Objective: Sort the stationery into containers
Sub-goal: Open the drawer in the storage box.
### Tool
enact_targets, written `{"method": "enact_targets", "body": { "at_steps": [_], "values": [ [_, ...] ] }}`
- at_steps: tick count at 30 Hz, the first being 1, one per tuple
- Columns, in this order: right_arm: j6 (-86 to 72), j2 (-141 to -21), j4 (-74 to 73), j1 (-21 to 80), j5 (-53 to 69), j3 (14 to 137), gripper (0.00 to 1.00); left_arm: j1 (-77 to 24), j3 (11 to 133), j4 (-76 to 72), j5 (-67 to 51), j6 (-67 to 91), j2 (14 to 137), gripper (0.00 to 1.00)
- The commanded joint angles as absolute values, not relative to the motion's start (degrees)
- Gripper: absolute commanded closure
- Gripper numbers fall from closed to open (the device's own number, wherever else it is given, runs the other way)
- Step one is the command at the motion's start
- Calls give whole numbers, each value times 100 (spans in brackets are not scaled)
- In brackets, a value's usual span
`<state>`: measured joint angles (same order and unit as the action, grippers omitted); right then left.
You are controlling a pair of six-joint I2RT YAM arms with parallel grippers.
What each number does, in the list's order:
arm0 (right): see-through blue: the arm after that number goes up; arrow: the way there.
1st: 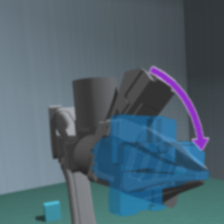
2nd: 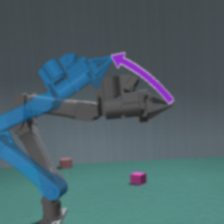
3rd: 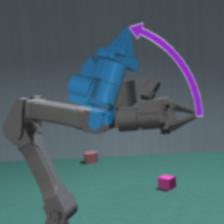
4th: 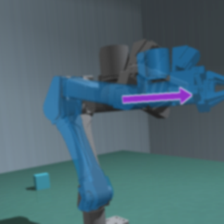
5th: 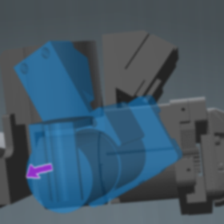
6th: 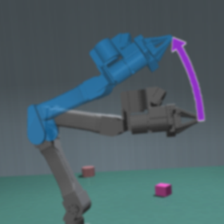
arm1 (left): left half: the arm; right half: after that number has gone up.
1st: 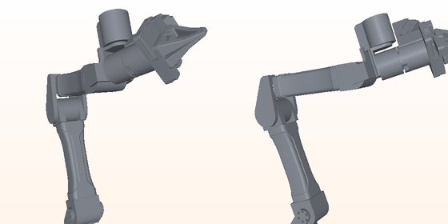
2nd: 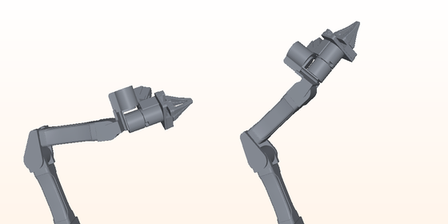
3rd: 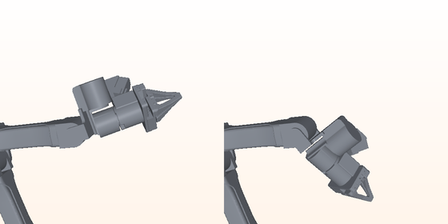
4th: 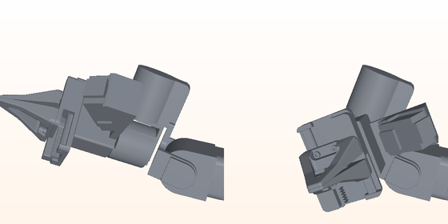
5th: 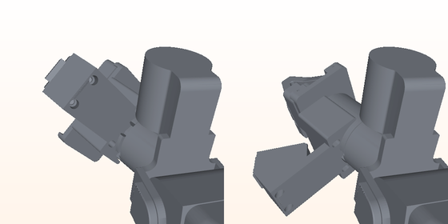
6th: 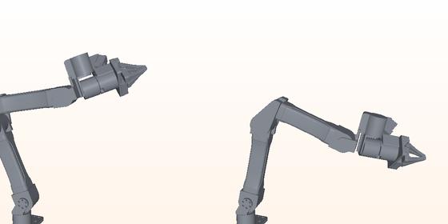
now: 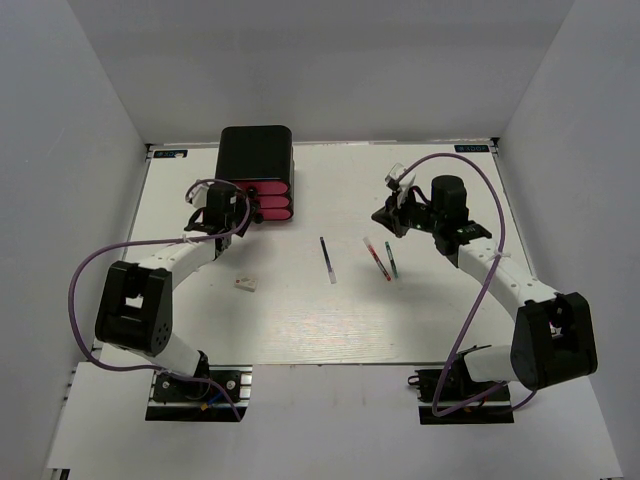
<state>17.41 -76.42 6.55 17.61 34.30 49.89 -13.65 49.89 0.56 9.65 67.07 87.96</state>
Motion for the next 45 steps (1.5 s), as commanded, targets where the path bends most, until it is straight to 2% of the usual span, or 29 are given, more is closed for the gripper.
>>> {"method": "enact_targets", "body": {
  "at_steps": [1,4,13,17,24,28,34,37,38,40,41,42,43,45],
  "values": [
    [1828,-7479,747,1705,3533,4948,94,-1354,5019,-176,800,6434,8587,40],
    [1828,-7488,756,1705,3533,4931,93,-1354,5019,-333,800,6381,8640,36],
    [1925,-7497,730,1643,3516,4896,93,-1301,5071,-640,800,6328,8991,35],
    [1925,-7515,721,1626,3524,4913,93,-1301,5010,-1001,853,6390,9114,42],
    [1960,-7576,659,1600,3533,4957,93,-1301,4948,-1301,1020,6390,9229,48],
    [1986,-7611,642,1600,3533,4975,93,-1248,4887,-1301,1072,6390,9281,56],
    [2126,-7638,571,1600,3586,4983,93,-1248,4536,-1414,1072,6390,9150,76],
    [2354,-7655,414,1582,3761,4983,83,-1248,4202,-1415,950,6390,8939,83],
    [2425,-7681,309,1608,3823,4992,73,-1248,3975,-1415,949,6390,8738,83],
    [2696,-7743,115,1608,3990,5044,60,-1248,3710,-1467,896,6390,8483,84],
    [2759,-7769,45,1626,4077,5036,47,-1309,3448,-1468,896,6390,8194,84],
    [2821,-7813,-182,1626,4122,5045,42,-1310,3228,-1468,896,6337,8052,84],
    [2847,-7866,-289,1652,4174,5054,31,-1310,3139,-1416,896,6337,7929,84],
    [2918,-8085,-518,1661,4192,5211,17,-1310,2945,-1363,896,6276,7630,84]
  ]
}}
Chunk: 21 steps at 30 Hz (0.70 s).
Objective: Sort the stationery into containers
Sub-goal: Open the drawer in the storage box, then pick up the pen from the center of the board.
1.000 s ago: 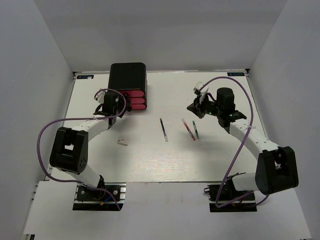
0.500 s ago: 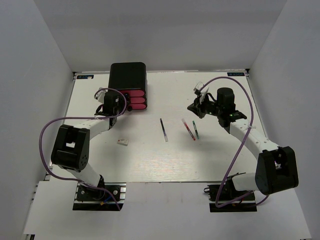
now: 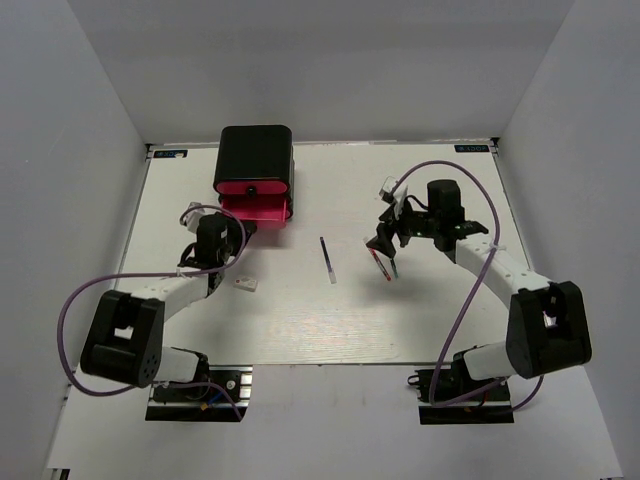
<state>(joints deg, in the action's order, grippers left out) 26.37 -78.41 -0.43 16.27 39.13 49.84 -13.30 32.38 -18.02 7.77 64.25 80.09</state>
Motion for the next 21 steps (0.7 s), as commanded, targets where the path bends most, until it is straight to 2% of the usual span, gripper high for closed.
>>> {"method": "enact_targets", "body": {
  "at_steps": [1,4,5,8,10,12,13,16,17,21],
  "values": [
    [2901,-8182,-745,1652,4131,5255,10,-1310,2892,-1362,896,6275,7568,83],
    [2664,-8568,-992,1670,3903,5572,10,-1310,2821,-1362,765,6223,7444,55],
    [2585,-8639,-1019,1661,3824,5616,10,-1310,2821,-1362,765,6223,7392,40],
    [2514,-8894,-1212,1661,3613,5870,10,-1310,2821,-1310,765,6100,7339,23],
    [2330,-8877,-1143,1661,3332,5827,10,-1310,2821,-1310,712,6039,7286,20],
    [2164,-8868,-1047,1661,3095,5792,16,-1310,2821,-1310,712,6038,7225,19],
    [2101,-8842,-1029,1661,3015,5766,29,-1310,2873,-1257,712,6038,7146,19],
    [1925,-8772,-1002,1644,2673,5687,60,-1310,2874,-1204,650,5890,6997,19],
    [1916,-8754,-985,1644,2446,5660,75,-1310,2804,-1134,598,5828,6839,19],
    [1881,-8648,-941,1661,2102,5362,79,-1310,2725,-845,519,5459,6313,19]
  ]
}}
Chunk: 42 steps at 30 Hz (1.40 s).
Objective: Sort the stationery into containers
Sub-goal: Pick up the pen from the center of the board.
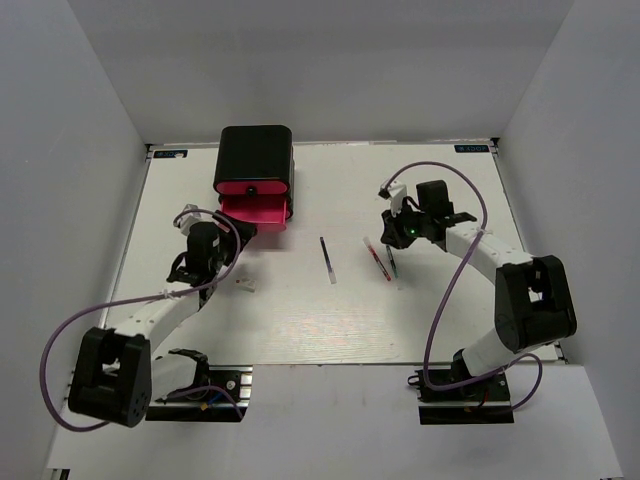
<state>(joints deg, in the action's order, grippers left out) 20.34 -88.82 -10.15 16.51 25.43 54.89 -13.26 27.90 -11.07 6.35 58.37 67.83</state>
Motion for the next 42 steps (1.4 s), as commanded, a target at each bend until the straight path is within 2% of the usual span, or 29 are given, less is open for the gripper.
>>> {"method": "enact_targets", "body": {
  "at_steps": [1,3,5,11,20,28,30,31,34,39,40,42],
  "values": [
    [1863,-8666,-932,1644,2040,5300,79,-1310,2655,-774,458,5301,6180,19],
    [1820,-8701,-993,1652,1864,5238,80,-1362,2541,-520,457,5177,5777,19],
    [1776,-8780,-1011,1661,1636,5195,75,-1362,2470,-326,396,5124,5503,19],
    [1679,-8929,-984,1714,1134,5054,70,-1362,2338,324,246,4966,4625,21],
    [1521,-9351,-870,1890,853,5080,62,-1362,2171,1406,0,5563,4070,12],
    [1547,-9773,-826,2092,405,5186,62,-1362,2030,1635,105,5616,3744,10],
    [1555,-9791,-800,2127,247,5142,70,-1362,2030,1635,105,5668,3683,10],
    [1573,-9782,-800,2127,246,5089,83,-1362,2030,1635,105,5669,3683,10],
    [1766,-9686,-853,2118,342,5115,100,-1362,2030,1635,105,5669,3683,8],
    [2626,-9352,-948,2118,1413,5685,100,-1362,1917,1512,-8,5669,3683,8],
    [2976,-9325,-1062,2144,2294,6200,100,-1362,1916,1460,-61,5669,3683,8],
    [3470,-9360,-1509,2188,2941,6590,100,-1362,1855,1406,-131,5669,3735,8]
  ]
}}
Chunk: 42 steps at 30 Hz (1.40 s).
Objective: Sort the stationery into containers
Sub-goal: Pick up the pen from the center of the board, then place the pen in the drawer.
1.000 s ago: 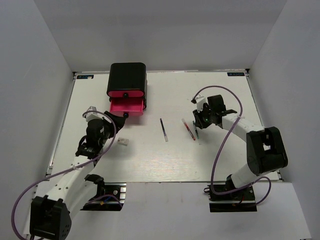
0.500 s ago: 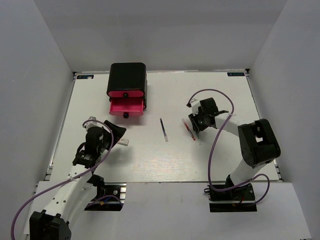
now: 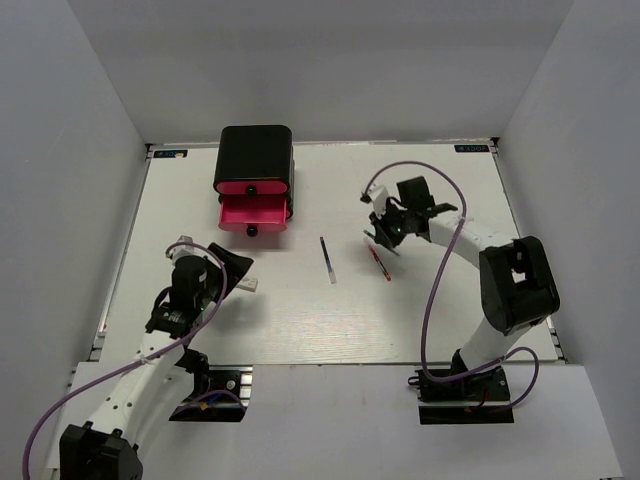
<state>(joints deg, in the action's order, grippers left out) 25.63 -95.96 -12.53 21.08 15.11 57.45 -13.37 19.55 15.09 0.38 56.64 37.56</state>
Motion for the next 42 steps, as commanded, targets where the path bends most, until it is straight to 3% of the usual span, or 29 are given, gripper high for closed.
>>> {"method": "enact_targets", "body": {
  "at_steps": [1,7,14,19,29,30,31,35,42],
  "values": [
    [3672,-9482,-1642,2223,3832,7149,100,-1362,1854,1354,-201,5669,3735,8],
    [3956,-10151,-1030,2979,5218,8419,100,-1362,1793,1370,-334,5669,3569,10],
    [2629,-11282,1009,3884,5546,9806,100,-1362,1793,1959,-273,5722,3059,10],
    [2329,-11995,2151,4332,5151,10247,100,-1362,1793,2258,-211,5722,2717,10],
    [3195,-12639,1750,4474,4843,10503,100,-1362,2074,2232,-527,5309,2663,11],
    [3286,-12665,1653,4491,4825,10494,97,-1362,2126,2232,-580,5239,2663,11],
    [3444,-12665,1478,4483,4764,10451,85,-1362,2179,2172,-580,5186,2663,11],
    [3647,-12630,1354,4439,4606,10371,60,-1362,2294,1969,-790,5063,2882,11],
    [3622,-12209,1213,4368,4448,10258,55,-1415,2908,1529,-1273,4563,3881,17]
  ]
}}
